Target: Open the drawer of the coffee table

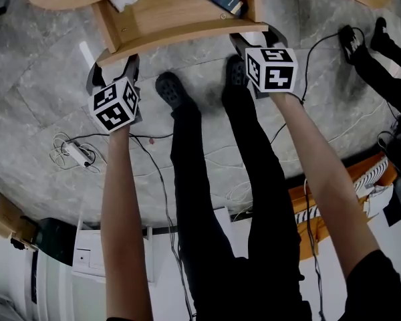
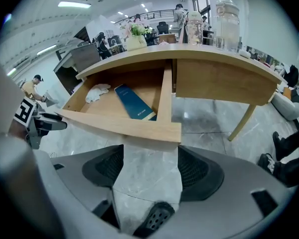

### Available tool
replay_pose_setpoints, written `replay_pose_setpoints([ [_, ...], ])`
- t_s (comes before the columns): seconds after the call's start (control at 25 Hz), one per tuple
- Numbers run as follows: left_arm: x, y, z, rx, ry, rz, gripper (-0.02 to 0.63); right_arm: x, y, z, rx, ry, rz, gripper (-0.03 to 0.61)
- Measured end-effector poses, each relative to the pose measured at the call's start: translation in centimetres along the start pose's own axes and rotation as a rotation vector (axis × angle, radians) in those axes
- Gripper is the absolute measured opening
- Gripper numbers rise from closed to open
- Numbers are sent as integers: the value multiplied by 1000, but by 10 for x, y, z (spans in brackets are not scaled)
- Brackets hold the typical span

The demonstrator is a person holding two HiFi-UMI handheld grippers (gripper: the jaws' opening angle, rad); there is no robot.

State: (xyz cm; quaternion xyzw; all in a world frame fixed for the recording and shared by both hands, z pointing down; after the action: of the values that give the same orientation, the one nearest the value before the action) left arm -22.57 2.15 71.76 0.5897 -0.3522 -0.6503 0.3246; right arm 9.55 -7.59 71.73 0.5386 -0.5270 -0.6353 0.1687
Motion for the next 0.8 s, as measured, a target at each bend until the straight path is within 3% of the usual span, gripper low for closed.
replay_pose_setpoints([
  [0.44, -20, -51, -19, 34, -87, 43, 443, -12, -51, 5, 14, 6, 51, 290],
  [0.8, 13, -132, -72, -5, -121, 4, 443, 19, -139, 22, 57, 13, 34, 290],
])
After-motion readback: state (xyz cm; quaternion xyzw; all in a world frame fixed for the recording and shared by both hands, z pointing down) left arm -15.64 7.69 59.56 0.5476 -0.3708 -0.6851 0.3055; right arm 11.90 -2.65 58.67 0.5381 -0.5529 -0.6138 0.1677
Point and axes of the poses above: the fingertips, and each gripper's own axes: y forward along the fingers, z to its left, x out of its top, the point moved 3 cm from there along -y, backward along the fingers, and after that the axes turned 1 degree about y, right-handed, at the moved point
